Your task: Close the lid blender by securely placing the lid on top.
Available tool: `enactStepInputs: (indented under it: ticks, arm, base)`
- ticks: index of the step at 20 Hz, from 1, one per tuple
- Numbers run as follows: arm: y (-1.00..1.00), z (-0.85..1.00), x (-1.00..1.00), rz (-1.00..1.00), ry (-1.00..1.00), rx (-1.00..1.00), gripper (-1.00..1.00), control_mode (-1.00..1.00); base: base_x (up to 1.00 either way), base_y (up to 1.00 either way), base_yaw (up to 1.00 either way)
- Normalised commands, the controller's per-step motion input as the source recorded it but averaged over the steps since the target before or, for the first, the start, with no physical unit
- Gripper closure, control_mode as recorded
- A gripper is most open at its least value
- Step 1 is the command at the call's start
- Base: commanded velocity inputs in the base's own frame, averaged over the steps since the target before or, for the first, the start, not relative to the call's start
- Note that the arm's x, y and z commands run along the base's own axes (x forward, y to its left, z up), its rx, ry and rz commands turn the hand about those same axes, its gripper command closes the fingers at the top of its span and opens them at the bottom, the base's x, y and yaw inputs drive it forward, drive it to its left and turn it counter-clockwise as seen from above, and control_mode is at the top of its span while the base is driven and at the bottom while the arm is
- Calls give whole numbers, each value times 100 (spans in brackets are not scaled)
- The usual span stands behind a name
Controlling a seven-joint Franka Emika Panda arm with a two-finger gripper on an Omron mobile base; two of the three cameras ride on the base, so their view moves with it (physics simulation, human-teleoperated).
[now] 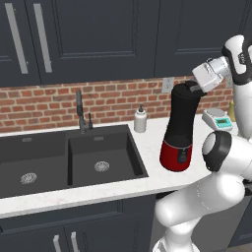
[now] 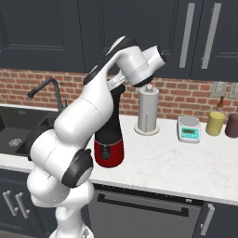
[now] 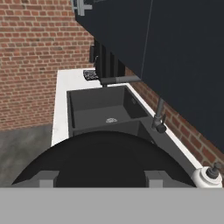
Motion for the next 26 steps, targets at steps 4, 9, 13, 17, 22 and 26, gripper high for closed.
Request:
enactStepInputs:
  ticks: [4,9,13,17,22,26]
  arm:
    - [0,-12,28,-1,-4,-5,100,-100]
    - [12,-14,24,0,-6,-7,100,-100]
    - [25,-13,29,-1,-3,-5,-100,-100]
    - [10,-2,13,-5,0,0,-100,-100]
    - [0,8,0,-3,-8,0,-100,-100]
    - [0,25,-2,-3,-17,0,-100,-100]
  base:
    - [0,0,0]
    - [0,0,0]
    - [0,0,0]
    - [0,0,0]
    - [0,0,0]
    - [0,0,0]
